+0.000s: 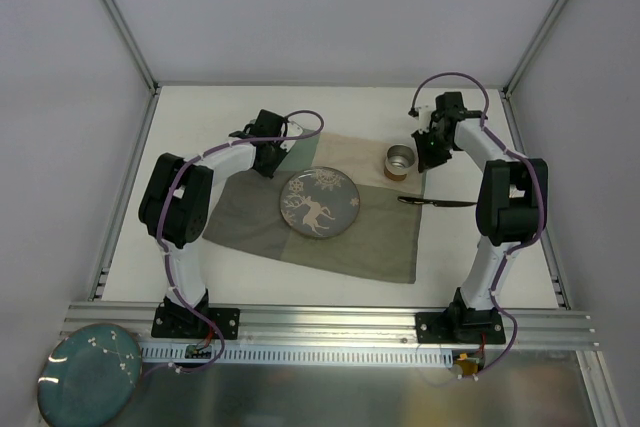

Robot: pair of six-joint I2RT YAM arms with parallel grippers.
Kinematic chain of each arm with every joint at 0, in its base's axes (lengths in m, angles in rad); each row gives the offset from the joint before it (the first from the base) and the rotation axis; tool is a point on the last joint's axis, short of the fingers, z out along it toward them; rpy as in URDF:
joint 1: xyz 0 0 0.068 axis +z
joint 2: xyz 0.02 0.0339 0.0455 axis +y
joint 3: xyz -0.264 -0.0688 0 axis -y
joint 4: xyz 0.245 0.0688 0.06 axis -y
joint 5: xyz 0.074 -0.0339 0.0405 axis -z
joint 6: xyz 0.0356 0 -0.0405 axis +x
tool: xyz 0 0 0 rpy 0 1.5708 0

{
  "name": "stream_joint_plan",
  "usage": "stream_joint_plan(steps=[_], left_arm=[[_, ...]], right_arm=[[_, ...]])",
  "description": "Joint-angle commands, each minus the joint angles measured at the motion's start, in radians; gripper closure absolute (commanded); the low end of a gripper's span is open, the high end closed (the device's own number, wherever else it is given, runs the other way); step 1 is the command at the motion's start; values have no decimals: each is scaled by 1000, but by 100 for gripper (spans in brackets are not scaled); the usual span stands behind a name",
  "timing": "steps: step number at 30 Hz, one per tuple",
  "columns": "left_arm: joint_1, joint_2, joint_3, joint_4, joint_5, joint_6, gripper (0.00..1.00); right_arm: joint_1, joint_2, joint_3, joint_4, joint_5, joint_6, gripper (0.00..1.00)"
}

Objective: Set the dinner table for one person

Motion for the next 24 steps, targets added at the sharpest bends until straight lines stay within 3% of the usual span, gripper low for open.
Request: stream_joint_plan(steps=[1, 11, 24], left_arm=[[10, -57, -9, 8, 9, 3, 100], [10, -75, -3, 5, 12, 14, 100], [10, -40, 29, 5, 30, 9, 100]], right_arm=[[4, 10, -6, -11, -69, 52, 100], [-7, 36, -49, 91, -187, 153, 100], [-39, 61, -22, 99, -204, 138, 100]])
